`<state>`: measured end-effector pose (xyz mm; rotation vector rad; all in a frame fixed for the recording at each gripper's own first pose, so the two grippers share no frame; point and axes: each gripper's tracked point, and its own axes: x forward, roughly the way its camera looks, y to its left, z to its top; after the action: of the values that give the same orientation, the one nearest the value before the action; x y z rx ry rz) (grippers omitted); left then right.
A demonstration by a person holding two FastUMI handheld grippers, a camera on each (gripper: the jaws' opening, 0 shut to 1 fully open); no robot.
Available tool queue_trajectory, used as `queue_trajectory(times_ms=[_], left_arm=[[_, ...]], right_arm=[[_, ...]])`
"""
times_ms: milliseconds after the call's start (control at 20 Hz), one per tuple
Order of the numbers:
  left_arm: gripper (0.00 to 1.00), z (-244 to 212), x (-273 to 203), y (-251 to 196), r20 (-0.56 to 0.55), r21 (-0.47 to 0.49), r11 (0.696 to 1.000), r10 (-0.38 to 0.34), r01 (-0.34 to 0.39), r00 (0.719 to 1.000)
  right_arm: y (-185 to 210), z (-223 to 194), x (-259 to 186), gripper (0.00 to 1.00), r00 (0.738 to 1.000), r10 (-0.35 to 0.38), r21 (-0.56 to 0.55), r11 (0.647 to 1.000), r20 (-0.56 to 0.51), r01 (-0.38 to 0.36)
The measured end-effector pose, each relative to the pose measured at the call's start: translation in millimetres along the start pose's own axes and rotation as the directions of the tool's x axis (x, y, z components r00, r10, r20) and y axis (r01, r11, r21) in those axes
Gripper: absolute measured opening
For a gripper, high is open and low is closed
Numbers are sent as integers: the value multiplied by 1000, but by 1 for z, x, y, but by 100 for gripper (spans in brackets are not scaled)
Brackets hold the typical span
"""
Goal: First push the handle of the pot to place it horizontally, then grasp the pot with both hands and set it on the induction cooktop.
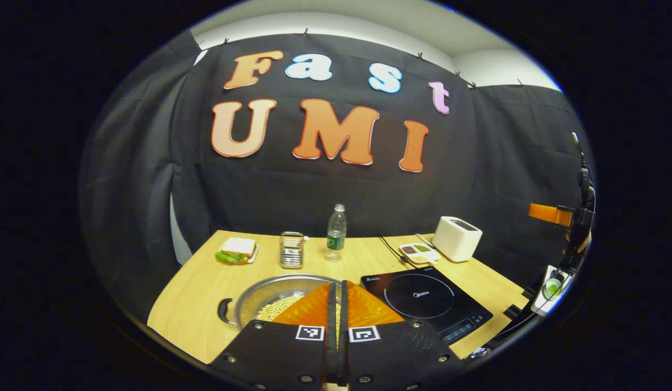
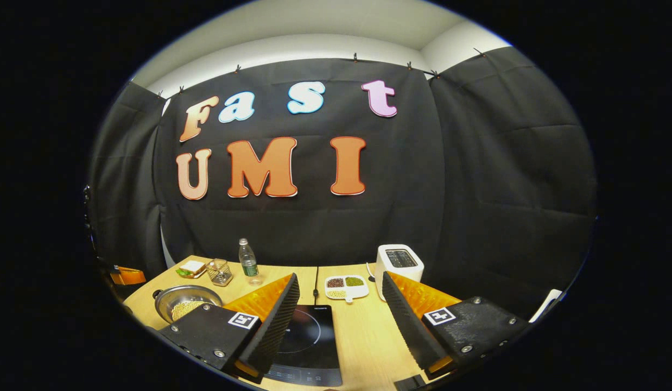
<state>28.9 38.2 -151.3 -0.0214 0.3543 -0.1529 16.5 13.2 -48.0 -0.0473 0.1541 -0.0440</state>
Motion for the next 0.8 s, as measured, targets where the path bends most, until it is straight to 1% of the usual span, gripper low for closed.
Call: queue_trajectory(times_ms=[50, 100, 150, 250, 300, 350, 400, 450, 550, 700, 750, 800], left_arm=[[2, 3, -5, 10, 11, -1, 1000, 20, -20, 1000], [2, 5, -12, 21, 22, 1, 999, 37, -37, 999], [2, 6, -18, 32, 32, 7, 998, 59, -60, 998], [2, 9, -27, 49, 50, 13, 995, 97, -97, 994], [2, 11, -31, 54, 60, 11, 994, 106, -107, 993], [1, 12, -35, 58, 68, 2, 994, 110, -110, 992], [1, 16, -39, 62, 78, -10, 994, 110, -110, 991], [1, 17, -42, 67, 89, -18, 994, 112, -110, 990], [2, 18, -48, 81, 103, -16, 991, 132, -131, 986], [1, 12, -50, 101, 101, 14, 985, 169, -172, 980], [2, 10, -49, 105, 97, 14, 985, 169, -171, 981], [0, 6, -46, 109, 84, 10, 985, 169, -170, 982]], right_arm=[[8, 1, -1, 95, 1000, 10, -4, 1000, 1, -10], [15, 1, -1, 100, 1000, 20, -9, 1000, 4, -20], [23, 1, -1, 95, 1000, 29, -15, 999, 7, -29], [36, 1, -1, 95, 999, 46, -20, 999, 8, -46], [42, -1, -1, 100, 998, 55, -20, 998, 6, -55], [49, -3, 0, 100, 998, 64, -20, 998, 2, -64], [56, -4, 2, 95, 997, 72, -20, 997, -2, -72], [63, -6, 3, 100, 997, 80, -22, 997, -6, -80], [77, -10, 7, 100, 995, 95, -31, 995, -13, -95], [98, -17, 12, 100, 992, 120, -42, 992, -27, -121], [105, -19, 16, 95, 991, 127, -46, 991, -34, -128], [111, -23, 19, 100, 991, 132, -48, 990, -40, -133]])
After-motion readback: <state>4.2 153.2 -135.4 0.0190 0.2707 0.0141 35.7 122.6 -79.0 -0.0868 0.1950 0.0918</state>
